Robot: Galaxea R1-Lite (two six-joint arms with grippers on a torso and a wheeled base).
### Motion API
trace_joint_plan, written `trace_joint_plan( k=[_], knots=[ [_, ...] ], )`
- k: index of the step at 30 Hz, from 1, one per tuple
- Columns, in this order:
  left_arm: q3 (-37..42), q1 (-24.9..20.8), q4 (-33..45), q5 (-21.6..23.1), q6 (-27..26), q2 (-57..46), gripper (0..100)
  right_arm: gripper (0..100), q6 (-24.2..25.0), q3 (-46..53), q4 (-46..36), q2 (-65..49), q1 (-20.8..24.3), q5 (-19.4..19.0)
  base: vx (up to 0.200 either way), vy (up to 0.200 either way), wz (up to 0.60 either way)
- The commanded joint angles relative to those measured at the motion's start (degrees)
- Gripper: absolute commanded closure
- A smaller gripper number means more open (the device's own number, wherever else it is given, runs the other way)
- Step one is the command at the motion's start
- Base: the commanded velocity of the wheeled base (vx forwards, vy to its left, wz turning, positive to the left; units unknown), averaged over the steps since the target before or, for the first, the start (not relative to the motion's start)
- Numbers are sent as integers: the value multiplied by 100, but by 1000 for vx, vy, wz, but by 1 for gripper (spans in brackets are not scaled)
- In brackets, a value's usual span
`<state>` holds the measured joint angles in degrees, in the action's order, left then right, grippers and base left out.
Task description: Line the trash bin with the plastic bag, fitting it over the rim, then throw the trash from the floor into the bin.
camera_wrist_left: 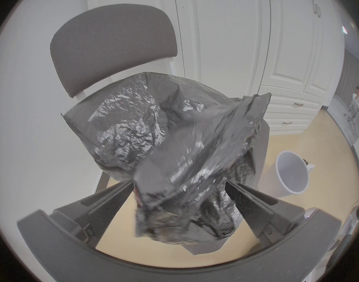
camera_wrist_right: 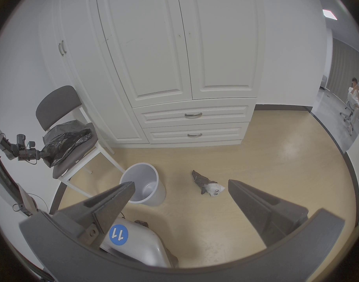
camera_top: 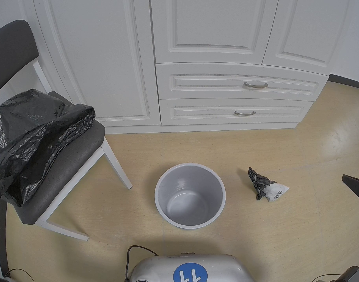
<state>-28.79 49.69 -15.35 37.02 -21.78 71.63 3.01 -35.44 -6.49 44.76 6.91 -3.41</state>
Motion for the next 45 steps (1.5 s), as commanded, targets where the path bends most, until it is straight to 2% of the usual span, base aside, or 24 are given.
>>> trace_joint_plan(
  k=[1,7,10,12,28,45],
  knots=[
    [76,-504,-56,-723,16,-229,0,0,-2,2,-2,-20,3,-1,0,0,0],
    [278,-557,-768,-960,34,-18,0,0,-2,11,-2,-20,3,-10,0,0,0],
    [462,-557,-1216,-1408,43,-114,0,0,-11,37,-2,-3,12,-10,0,0,0],
    [577,-583,-1410,-1540,8,-141,0,0,-20,46,-2,6,12,-10,0,0,0],
    [577,-724,-1603,-1540,-1,879,0,0,-125,134,68,59,12,-10,0,0,0],
    [876,-979,-2693,-1540,78,1142,0,0,-125,116,68,15,3,-10,0,0,0]
  ],
)
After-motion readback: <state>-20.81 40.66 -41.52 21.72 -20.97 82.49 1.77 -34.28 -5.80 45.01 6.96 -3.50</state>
